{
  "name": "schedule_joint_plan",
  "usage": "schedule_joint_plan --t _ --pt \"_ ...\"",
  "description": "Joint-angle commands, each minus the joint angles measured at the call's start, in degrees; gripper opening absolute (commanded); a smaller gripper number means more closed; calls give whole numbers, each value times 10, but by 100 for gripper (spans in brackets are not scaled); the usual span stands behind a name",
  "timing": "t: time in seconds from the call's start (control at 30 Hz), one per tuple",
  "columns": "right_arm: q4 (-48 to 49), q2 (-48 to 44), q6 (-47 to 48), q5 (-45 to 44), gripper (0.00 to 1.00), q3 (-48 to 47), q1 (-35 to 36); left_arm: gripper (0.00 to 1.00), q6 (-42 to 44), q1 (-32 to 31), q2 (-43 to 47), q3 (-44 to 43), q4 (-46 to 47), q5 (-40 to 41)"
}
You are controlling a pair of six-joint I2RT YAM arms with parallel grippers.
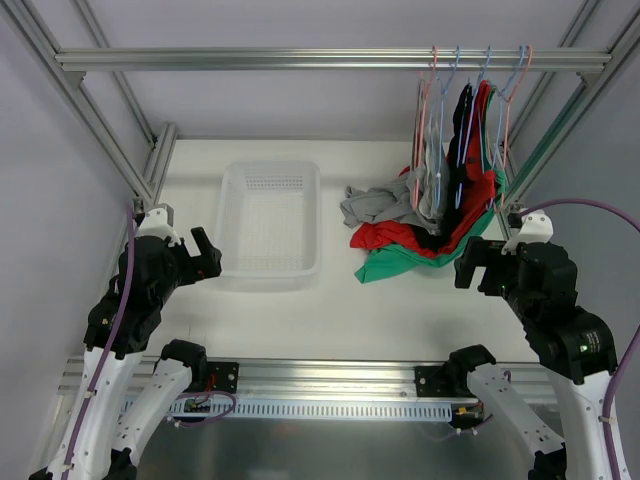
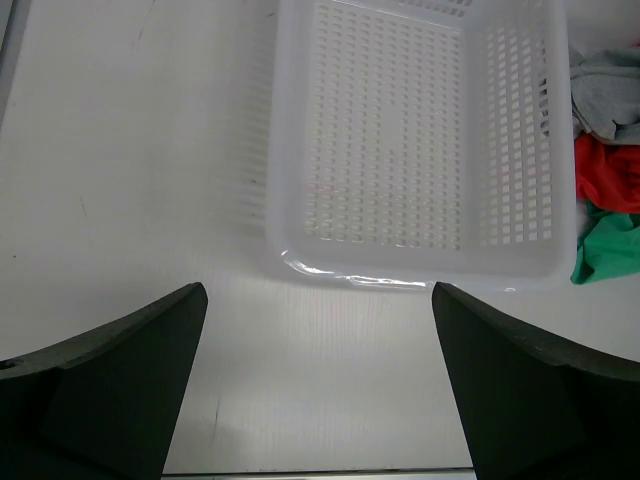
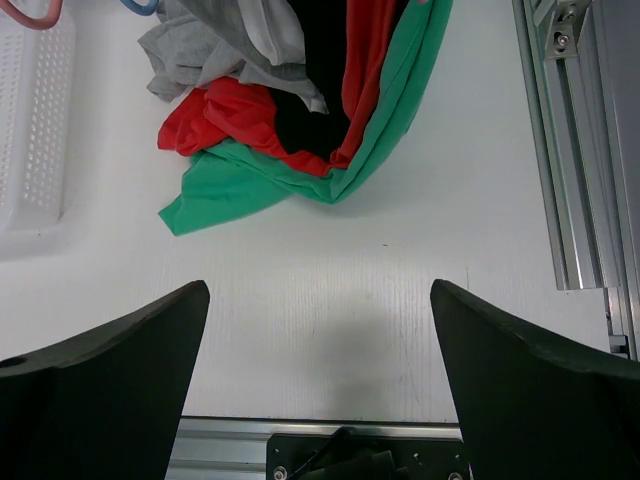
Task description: Remove the tank top from the hanger
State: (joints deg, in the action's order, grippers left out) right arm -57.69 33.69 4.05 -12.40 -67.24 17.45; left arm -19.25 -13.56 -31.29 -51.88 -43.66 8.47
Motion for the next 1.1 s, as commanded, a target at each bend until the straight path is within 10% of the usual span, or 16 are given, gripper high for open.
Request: schedule_joint_plan --t 0.0,0.5,1.07 --pt "14 1 0 5 100 -23 3 99 1 -4 3 3 21 7" --pt "43 208 -29 154 100 -264 8 99 0 -4 2 6 23 -3" --pt "29 611 24 -123 54 -595 83 99 0 -4 -6 10 27 -22"
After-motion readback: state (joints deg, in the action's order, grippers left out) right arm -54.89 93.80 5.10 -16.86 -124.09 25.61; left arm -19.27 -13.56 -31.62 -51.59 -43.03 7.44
